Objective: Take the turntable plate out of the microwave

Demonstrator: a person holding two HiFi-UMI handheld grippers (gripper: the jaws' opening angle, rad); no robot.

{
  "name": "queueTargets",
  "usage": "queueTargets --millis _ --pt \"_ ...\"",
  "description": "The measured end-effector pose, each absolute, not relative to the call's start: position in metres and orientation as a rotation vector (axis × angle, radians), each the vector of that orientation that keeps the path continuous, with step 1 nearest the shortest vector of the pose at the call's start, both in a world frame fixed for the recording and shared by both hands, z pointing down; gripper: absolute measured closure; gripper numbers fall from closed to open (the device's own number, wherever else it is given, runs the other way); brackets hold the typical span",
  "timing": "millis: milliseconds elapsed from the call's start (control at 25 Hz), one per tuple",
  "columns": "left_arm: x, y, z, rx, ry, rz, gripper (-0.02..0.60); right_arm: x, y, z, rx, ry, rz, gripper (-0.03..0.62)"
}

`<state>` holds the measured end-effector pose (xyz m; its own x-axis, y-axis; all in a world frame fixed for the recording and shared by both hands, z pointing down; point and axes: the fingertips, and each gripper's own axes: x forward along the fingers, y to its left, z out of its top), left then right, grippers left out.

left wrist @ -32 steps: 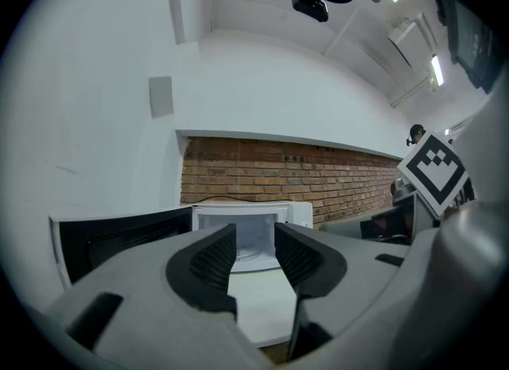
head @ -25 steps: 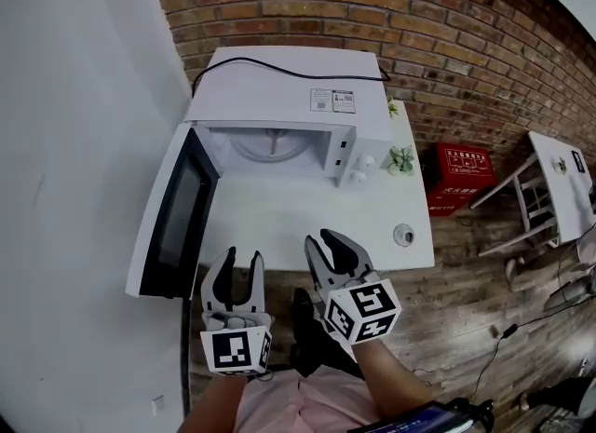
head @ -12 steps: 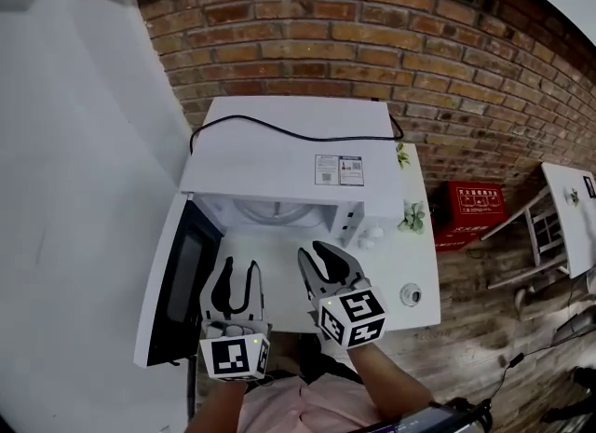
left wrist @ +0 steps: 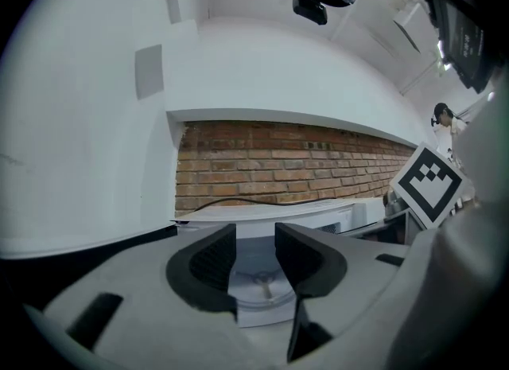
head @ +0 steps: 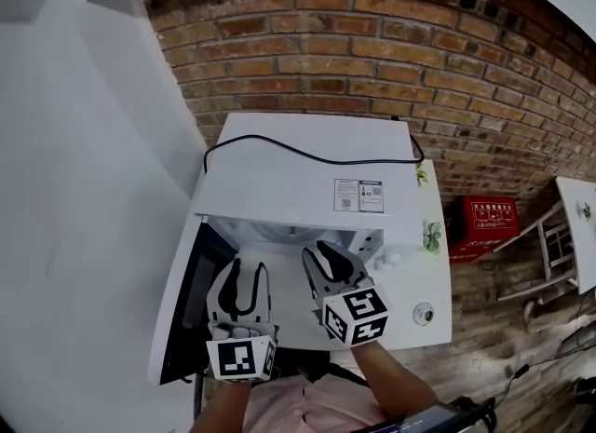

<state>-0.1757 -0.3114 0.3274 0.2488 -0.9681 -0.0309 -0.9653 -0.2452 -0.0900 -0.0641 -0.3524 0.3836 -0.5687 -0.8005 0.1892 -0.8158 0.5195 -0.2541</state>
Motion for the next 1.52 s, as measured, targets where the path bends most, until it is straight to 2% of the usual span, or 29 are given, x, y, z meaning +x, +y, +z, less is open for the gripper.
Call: queueTargets --millis 520,960,1280,1400,1480,1520 --pt "-0.188 -0.349 0.391 -2.604 1.811 -0.123 0.420 -0.078 -0.382 0.467 1.529 -2.492 0.776 0.470" --pt "-0.188 -0.365 0.446 -2.737 1.768 -0.218 0.420 -0.068 -0.412 0.524 1.681 -2.324 1.275 0.391" --pt "-0.192 -0.368 0.452 -2.758 1.772 -0.225 0.420 -0.067 -0.422 0.527 1.765 -2.163 1.536 0.370" --pt "-0.193 -0.370 0.452 -2.761 1.779 -0.219 0.420 -0.061 -0.424 0.531 1.826 -2.124 1.598 0.412" --pt "-0.193 -0.371 0.451 -2.762 1.787 -0.199 0.420 -0.056 -0.424 0.535 1.852 -2.096 1.616 0.469" --pt "-0.193 -0.371 0.450 -2.761 1.794 -0.192 0.420 -0.054 -0.423 0.536 1.858 -2.095 1.634 0.519"
